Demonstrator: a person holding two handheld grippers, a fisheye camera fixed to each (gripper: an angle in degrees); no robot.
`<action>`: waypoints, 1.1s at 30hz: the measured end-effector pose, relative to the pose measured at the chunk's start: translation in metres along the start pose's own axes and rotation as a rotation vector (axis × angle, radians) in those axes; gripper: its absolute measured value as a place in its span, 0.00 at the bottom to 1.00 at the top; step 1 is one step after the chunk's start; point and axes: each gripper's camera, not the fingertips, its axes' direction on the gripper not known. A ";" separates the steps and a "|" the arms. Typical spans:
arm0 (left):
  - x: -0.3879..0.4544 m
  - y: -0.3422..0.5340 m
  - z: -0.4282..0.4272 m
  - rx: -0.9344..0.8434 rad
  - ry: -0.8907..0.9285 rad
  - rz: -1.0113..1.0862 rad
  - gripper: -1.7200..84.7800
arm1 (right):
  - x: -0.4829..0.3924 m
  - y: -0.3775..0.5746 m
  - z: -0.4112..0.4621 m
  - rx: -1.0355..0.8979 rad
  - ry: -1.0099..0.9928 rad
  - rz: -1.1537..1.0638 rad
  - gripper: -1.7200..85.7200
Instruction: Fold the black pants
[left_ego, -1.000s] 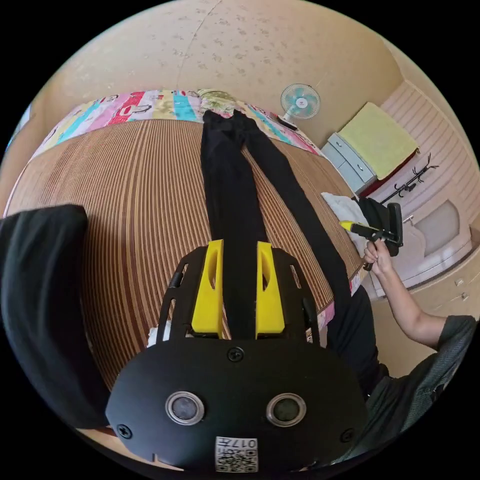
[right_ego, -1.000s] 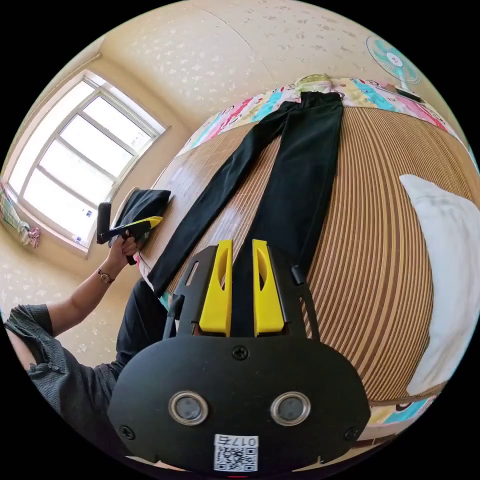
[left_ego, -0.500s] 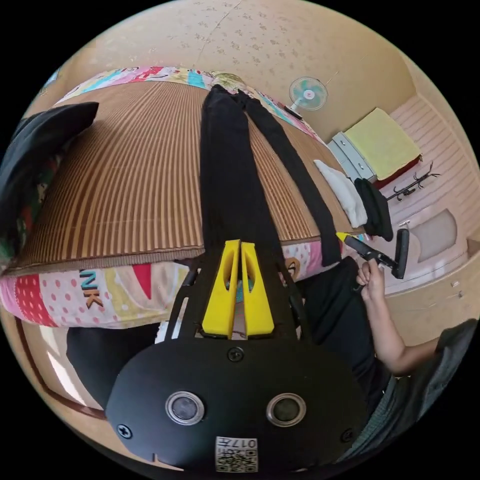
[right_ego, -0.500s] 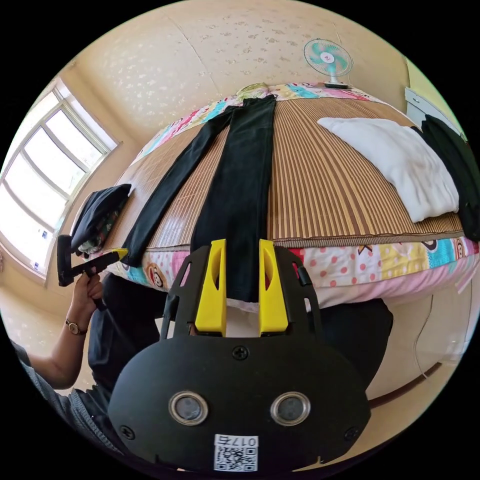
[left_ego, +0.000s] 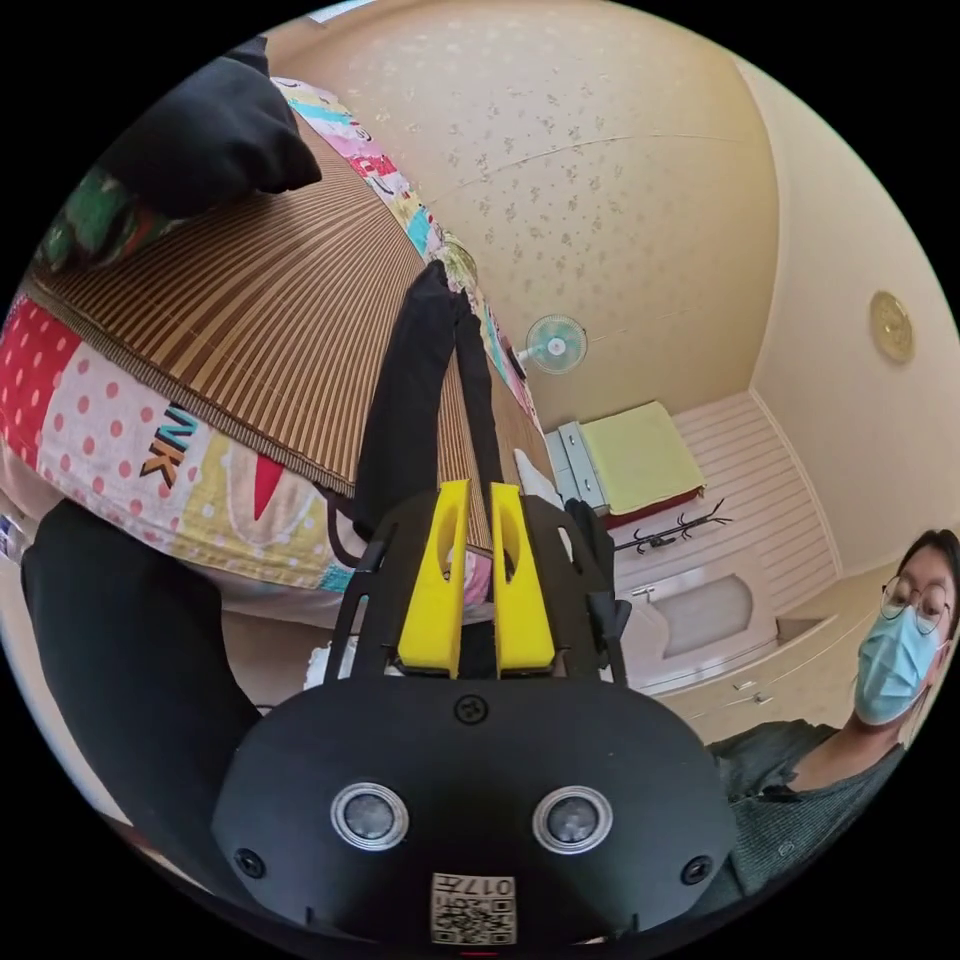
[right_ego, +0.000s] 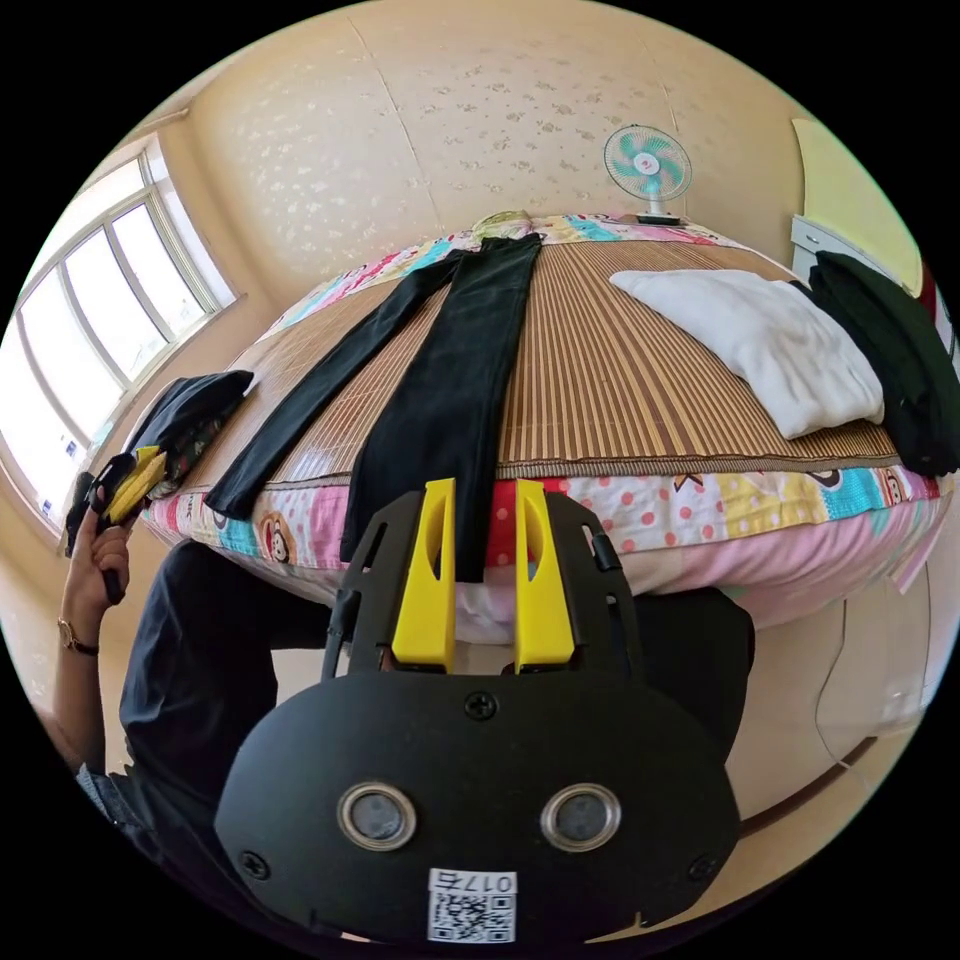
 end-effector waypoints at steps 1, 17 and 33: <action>0.000 -0.004 -0.001 -0.003 0.041 -0.011 0.09 | 0.002 0.001 0.003 -0.012 -0.003 0.003 0.12; -0.015 -0.011 0.008 -0.013 -0.145 -0.011 0.13 | 0.034 0.026 -0.011 -0.010 -0.035 0.016 0.12; -0.015 0.017 0.102 -0.294 -0.514 0.122 0.03 | 0.067 0.039 -0.034 -0.013 -0.046 0.019 0.12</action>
